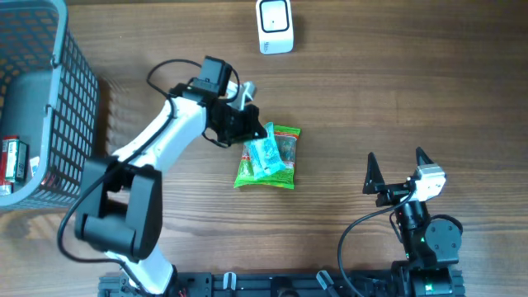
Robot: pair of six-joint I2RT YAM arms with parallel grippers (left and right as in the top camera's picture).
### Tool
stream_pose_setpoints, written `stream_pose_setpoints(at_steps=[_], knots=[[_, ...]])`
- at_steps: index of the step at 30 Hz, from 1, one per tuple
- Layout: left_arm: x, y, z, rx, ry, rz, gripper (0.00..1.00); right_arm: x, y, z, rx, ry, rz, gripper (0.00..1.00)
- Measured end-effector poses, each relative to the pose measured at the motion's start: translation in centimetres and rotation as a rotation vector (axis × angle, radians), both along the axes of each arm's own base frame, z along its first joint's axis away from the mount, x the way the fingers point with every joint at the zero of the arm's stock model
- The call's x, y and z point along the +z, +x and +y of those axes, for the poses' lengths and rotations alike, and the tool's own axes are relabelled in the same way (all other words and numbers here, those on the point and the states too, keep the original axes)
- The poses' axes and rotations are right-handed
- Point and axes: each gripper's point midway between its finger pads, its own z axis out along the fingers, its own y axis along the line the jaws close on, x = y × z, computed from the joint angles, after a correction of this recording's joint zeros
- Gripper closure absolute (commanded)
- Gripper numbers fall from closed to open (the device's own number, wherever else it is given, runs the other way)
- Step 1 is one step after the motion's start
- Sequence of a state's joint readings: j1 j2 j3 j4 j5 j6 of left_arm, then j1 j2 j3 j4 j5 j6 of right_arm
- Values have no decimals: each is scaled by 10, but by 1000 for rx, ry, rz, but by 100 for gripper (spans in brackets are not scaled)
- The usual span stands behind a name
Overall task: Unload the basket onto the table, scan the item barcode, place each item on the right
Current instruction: 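Lower the green packets onto the table and open the left gripper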
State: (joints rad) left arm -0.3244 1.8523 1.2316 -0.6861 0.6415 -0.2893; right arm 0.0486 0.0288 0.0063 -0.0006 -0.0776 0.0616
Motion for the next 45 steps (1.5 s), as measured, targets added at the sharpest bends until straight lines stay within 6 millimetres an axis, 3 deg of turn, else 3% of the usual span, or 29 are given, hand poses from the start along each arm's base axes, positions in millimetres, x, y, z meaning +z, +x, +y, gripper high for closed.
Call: stream_pose_setpoints(at_steps=[4, 11, 14, 19, 21, 25, 31, 37, 41, 43, 45], knots=[[-33, -8, -1, -6, -19, 36, 96, 0, 0, 0, 0, 0, 0, 0], [-35, -17, -7, -23, -93, 53, 96, 0, 0, 0, 0, 0, 0, 0], [-27, -17, -5, -16, -99, 45, 96, 0, 0, 0, 0, 0, 1, 0], [24, -14, -10, -36, -143, -92, 96, 0, 0, 0, 0, 0, 0, 0], [26, -19, -16, -55, -145, -97, 96, 0, 0, 0, 0, 0, 0, 0], [9, -33, -32, -106, -137, -63, 96, 0, 0, 0, 0, 0, 0, 0], [-42, -46, -34, -119, -107, 30, 96, 0, 0, 0, 0, 0, 0, 0], [-50, -51, -42, -139, -164, 63, 95, 0, 0, 0, 0, 0, 0, 0], [-41, -50, -35, -118, -174, 78, 96, 0, 0, 0, 0, 0, 0, 0], [-22, -33, -25, -84, -191, 4, 95, 0, 0, 0, 0, 0, 0, 0], [11, -9, -12, -39, -207, -130, 94, 0, 0, 0, 0, 0, 0, 0]])
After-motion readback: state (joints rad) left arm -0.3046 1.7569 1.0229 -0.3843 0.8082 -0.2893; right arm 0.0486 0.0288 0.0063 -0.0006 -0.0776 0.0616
